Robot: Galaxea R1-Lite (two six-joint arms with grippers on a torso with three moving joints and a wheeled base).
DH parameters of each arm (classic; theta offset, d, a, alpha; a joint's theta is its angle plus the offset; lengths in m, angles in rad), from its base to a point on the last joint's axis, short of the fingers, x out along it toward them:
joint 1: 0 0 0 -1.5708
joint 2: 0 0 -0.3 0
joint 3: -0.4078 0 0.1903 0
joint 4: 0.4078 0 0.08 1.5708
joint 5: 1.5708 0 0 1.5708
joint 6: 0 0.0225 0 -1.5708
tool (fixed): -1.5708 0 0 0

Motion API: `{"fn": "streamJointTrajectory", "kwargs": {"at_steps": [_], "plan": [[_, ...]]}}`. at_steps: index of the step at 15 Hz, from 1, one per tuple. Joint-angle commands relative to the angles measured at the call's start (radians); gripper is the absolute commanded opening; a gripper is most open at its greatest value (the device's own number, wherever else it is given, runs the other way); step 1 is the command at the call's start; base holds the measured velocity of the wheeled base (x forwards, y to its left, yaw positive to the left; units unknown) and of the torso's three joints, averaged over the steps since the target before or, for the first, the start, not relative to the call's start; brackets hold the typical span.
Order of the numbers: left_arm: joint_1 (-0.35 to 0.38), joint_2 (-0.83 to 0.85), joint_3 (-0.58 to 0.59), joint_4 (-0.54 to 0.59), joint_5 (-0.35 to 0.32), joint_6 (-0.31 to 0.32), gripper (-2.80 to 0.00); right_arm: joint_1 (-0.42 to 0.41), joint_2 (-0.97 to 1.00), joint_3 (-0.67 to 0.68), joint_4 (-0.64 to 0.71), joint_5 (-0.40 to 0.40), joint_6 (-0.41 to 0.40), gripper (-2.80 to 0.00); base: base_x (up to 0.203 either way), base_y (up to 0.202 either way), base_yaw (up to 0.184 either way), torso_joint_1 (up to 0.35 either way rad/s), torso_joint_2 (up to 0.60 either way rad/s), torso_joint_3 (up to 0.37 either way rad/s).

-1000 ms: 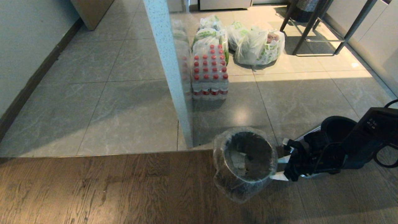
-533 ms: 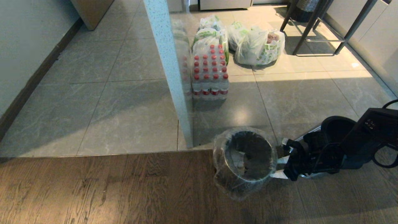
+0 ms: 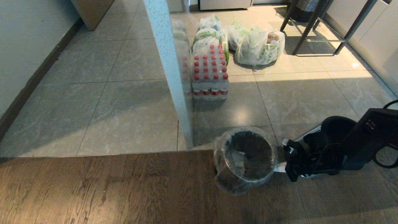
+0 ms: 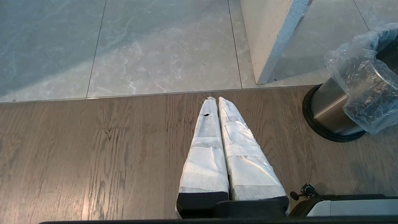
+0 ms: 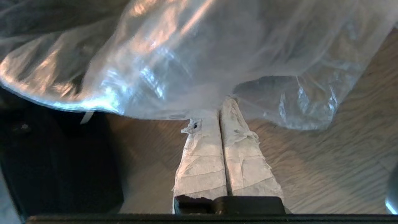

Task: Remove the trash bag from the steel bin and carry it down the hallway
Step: Pick up the trash bag

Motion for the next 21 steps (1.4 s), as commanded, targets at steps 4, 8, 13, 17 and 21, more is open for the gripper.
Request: {"fn": "streamJointTrajectory", "kwargs": {"at_steps": [4,8,13,17,21], "plan": [[0.0,0.0,0.0,0.0,0.001,0.0,-2.8,-0.008,-0.061,0.031,0.009,0.002,0.004,-2.8,0.0,0.0,0.0,0.0,0.0,0.0],[0.0,0.0,0.002,0.0,0.001,0.0,-2.8,-0.015,-0.15,0.059,0.057,0.002,0.051,-2.8,0.0,0.0,0.0,0.0,0.0,0.0],[0.0,-0.001,0.002,0.0,0.001,0.0,-2.8,-0.002,-0.289,0.088,0.152,0.004,0.248,-2.8,0.0,0.0,0.0,0.0,0.0,0.0],[0.0,0.0,0.002,0.0,0.001,0.0,-2.8,0.063,-0.329,0.088,0.145,0.004,0.393,-2.8,0.0,0.0,0.0,0.0,0.0,0.0],[0.0,0.0,0.002,0.0,0.001,0.0,-2.8,0.134,-0.326,0.061,0.113,0.0,0.467,-2.8,0.0,0.0,0.0,0.0,0.0,0.0]]}}
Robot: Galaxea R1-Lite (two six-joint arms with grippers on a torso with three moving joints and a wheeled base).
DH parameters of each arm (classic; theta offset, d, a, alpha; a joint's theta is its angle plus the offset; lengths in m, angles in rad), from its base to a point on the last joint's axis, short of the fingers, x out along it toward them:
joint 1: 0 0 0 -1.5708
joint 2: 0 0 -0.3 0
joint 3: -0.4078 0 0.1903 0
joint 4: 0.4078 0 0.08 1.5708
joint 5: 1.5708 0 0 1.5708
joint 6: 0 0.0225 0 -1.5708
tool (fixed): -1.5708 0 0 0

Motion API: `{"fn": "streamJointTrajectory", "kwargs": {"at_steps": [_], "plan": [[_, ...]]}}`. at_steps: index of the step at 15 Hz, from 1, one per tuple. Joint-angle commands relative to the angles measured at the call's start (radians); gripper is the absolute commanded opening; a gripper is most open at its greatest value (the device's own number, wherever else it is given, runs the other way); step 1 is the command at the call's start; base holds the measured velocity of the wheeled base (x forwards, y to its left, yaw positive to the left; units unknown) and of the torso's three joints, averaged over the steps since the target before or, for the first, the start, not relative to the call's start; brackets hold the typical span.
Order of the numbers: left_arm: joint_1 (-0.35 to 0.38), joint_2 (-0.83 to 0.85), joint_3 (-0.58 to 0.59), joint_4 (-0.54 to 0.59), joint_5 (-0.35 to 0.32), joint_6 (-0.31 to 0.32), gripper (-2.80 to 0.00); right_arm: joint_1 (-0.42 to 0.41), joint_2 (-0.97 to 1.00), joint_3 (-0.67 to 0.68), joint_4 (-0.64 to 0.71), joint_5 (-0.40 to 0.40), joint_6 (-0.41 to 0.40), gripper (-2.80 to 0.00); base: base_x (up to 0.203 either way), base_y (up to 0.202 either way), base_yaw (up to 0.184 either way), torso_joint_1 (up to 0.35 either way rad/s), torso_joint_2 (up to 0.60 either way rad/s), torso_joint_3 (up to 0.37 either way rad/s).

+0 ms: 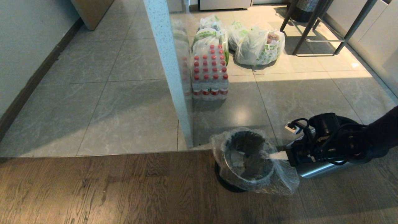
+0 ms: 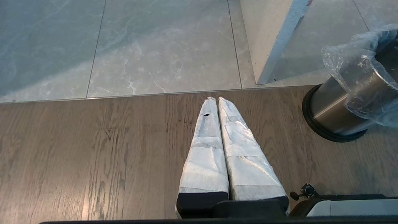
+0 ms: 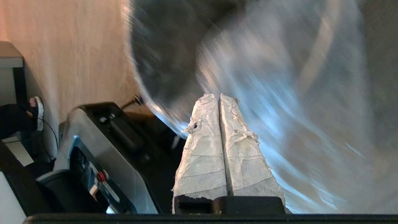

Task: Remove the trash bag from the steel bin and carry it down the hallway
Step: Pick up the trash bag

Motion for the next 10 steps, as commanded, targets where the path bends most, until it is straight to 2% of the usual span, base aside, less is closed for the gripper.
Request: {"fn": "streamJointTrajectory", "kwargs": {"at_steps": [1,3,4,7,9,10], "plan": [[0.0,0.0,0.002,0.0,0.0,0.0,-2.8,0.04,0.007,-0.029,-0.035,0.002,0.019,-2.8,0.0,0.0,0.0,0.0,0.0,0.0],[0.0,0.0,0.002,0.0,0.0,0.0,-2.8,0.067,0.015,-0.075,-0.059,-0.009,0.112,-2.8,0.0,0.0,0.0,0.0,0.0,0.0],[0.0,0.0,0.002,0.0,0.0,0.0,-2.8,0.078,0.026,-0.093,-0.072,-0.04,0.142,-2.8,0.0,0.0,0.0,0.0,0.0,0.0],[0.0,0.0,0.002,0.0,0.0,0.0,-2.8,0.077,0.001,-0.071,-0.065,-0.063,0.14,-2.8,0.0,0.0,0.0,0.0,0.0,0.0],[0.0,0.0,0.002,0.0,0.0,0.0,-2.8,0.029,-0.023,-0.004,-0.057,-0.079,0.121,-2.8,0.0,0.0,0.0,0.0,0.0,0.0],[0.0,0.0,0.002,0.0,0.0,0.0,-2.8,0.014,-0.023,0.022,-0.056,-0.121,0.112,-2.8,0.0,0.0,0.0,0.0,0.0,0.0]]}}
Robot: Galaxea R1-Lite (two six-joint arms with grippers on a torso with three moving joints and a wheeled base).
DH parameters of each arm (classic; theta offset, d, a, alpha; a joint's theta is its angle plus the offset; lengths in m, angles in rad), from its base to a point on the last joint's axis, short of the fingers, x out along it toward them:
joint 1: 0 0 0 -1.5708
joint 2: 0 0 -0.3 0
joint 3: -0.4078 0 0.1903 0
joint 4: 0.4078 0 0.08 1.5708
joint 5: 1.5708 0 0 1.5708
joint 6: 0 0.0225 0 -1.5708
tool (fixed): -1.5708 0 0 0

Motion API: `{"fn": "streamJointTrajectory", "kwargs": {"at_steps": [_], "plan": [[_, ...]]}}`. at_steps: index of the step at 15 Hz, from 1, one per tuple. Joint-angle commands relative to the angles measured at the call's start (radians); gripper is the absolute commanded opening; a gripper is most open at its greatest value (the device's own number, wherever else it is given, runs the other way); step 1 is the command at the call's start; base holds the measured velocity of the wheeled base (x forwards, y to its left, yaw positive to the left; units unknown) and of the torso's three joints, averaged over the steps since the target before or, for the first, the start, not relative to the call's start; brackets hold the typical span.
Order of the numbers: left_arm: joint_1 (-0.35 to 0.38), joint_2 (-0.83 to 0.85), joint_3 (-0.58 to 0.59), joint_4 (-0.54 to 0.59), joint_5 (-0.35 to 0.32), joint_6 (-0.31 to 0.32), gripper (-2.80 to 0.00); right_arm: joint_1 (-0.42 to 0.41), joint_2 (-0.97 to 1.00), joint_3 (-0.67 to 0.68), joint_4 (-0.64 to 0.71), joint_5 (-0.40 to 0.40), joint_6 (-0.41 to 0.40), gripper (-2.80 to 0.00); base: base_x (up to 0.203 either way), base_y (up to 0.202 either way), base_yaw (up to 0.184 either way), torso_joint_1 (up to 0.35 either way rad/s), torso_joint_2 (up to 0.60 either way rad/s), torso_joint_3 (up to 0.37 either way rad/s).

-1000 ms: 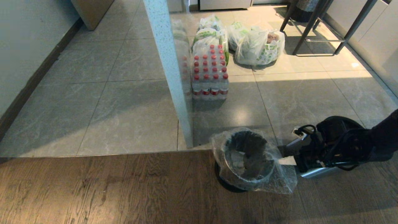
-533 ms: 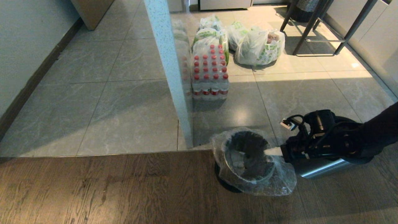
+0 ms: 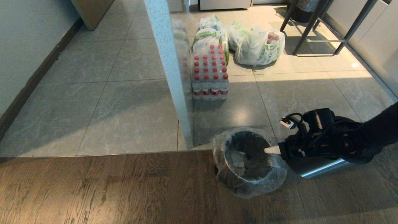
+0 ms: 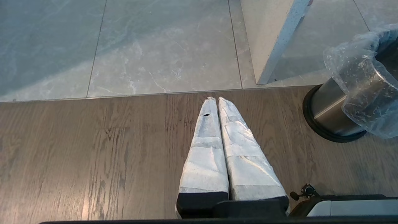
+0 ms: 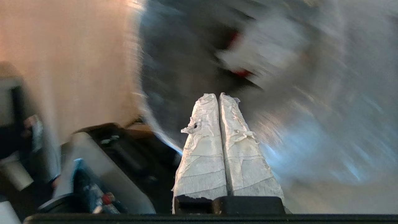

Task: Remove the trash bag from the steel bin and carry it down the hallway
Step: Pick up the trash bag

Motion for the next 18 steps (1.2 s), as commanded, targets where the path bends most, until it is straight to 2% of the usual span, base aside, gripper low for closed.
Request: {"fn": "streamJointTrajectory", "kwargs": {"at_steps": [1,2,4,8,14,18], "plan": [[0.0,0.0,0.002,-0.001,0.001,-0.001,-2.8,-0.031,-0.008,0.05,-0.001,-0.104,-0.008,-2.8,0.0,0.0,0.0,0.0,0.0,0.0],[0.0,0.0,0.002,-0.001,0.001,-0.001,-2.8,-0.04,-0.001,0.066,0.0,-0.173,-0.009,-2.8,0.0,0.0,0.0,0.0,0.0,0.0],[0.0,0.0,0.001,-0.001,0.001,-0.001,-2.8,-0.079,0.016,0.077,0.001,-0.264,-0.015,-2.8,0.0,0.0,0.0,0.0,0.0,0.0],[0.0,0.0,0.002,-0.001,0.001,-0.001,-2.8,-0.09,0.094,0.089,0.013,-0.451,-0.031,-2.8,0.0,0.0,0.0,0.0,0.0,0.0],[0.0,0.0,0.0,-0.001,0.001,-0.001,-2.8,-0.095,0.256,-0.005,-0.032,-0.597,-0.076,-2.8,0.0,0.0,0.0,0.0,0.0,0.0],[0.0,0.0,0.002,-0.001,0.001,-0.001,-2.8,-0.093,0.384,-0.045,-0.185,-0.72,-0.064,-2.8,0.0,0.0,0.0,0.0,0.0,0.0]]}}
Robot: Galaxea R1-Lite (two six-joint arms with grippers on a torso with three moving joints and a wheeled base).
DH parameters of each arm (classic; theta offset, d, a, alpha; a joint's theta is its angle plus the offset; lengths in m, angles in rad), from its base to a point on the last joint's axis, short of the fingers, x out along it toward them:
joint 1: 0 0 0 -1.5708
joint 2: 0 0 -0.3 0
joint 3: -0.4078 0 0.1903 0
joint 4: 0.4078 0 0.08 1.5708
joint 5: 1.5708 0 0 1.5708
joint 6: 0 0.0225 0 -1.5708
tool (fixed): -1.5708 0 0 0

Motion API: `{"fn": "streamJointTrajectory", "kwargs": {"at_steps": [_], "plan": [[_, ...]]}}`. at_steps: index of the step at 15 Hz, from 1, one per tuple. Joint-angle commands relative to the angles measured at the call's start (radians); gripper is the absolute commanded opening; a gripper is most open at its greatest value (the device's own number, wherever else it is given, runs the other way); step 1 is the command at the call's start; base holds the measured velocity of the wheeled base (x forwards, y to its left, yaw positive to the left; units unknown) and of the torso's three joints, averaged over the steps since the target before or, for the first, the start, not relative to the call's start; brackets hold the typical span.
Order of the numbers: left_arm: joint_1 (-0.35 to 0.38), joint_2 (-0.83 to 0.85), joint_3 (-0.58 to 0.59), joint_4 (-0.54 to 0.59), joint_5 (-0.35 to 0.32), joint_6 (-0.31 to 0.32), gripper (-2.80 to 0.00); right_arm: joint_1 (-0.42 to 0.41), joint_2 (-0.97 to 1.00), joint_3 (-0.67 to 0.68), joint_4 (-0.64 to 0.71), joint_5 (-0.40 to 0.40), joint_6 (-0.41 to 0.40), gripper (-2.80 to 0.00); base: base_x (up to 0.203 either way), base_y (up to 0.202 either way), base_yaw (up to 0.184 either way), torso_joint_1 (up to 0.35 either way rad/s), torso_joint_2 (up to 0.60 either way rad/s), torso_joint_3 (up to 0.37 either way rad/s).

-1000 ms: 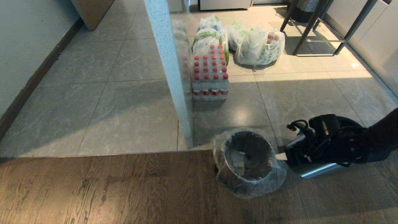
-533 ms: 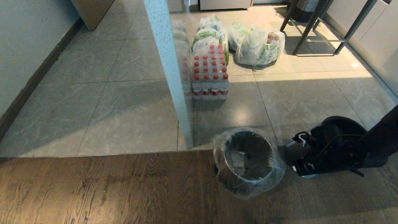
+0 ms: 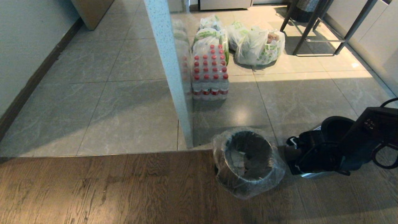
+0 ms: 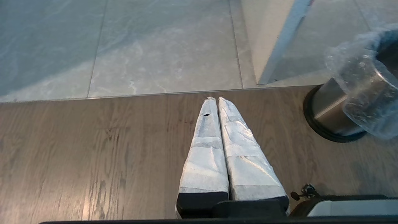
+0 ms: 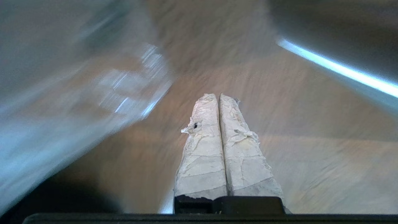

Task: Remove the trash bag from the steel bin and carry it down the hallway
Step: Pick up the trash bag

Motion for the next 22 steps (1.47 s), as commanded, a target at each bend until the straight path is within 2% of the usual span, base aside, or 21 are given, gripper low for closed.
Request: {"fn": "streamJointTrajectory", "kwargs": {"at_steps": [1,4,5,9,12,14,16,22], "plan": [[-0.001,0.0,0.002,0.0,0.0,0.0,-2.8,0.004,0.087,-0.013,-0.054,-0.034,0.055,-2.8,0.0,0.0,0.0,0.0,0.0,0.0],[-0.001,0.0,0.0,0.0,0.0,0.0,-2.8,0.021,0.13,-0.072,-0.072,-0.042,0.23,-2.8,0.0,0.0,0.0,0.0,0.0,0.0],[-0.001,0.0,0.002,0.0,0.0,0.0,-2.8,0.023,0.141,-0.091,-0.076,-0.041,0.253,-2.8,0.0,0.0,0.0,0.0,0.0,0.0],[-0.001,0.0,0.001,0.0,0.0,0.0,-2.8,0.022,0.18,-0.129,-0.165,-0.023,0.269,-2.8,0.0,0.0,0.0,0.0,0.0,0.0],[-0.001,0.0,0.002,0.0,0.0,0.0,-2.8,0.025,0.172,-0.127,-0.164,-0.011,0.309,-2.8,0.0,0.0,0.0,0.0,0.0,0.0],[-0.001,-0.001,0.002,0.0,0.0,0.0,-2.8,0.043,0.143,-0.125,-0.155,0.053,0.383,-2.8,0.0,0.0,0.0,0.0,0.0,0.0],[-0.001,0.0,0.002,0.0,0.0,0.0,-2.8,0.061,0.122,-0.121,-0.153,0.089,0.404,-2.8,0.0,0.0,0.0,0.0,0.0,0.0],[-0.001,0.0,0.002,0.0,0.0,0.0,-2.8,0.134,0.087,-0.119,-0.152,0.093,0.479,-2.8,0.0,0.0,0.0,0.0,0.0,0.0]]}}
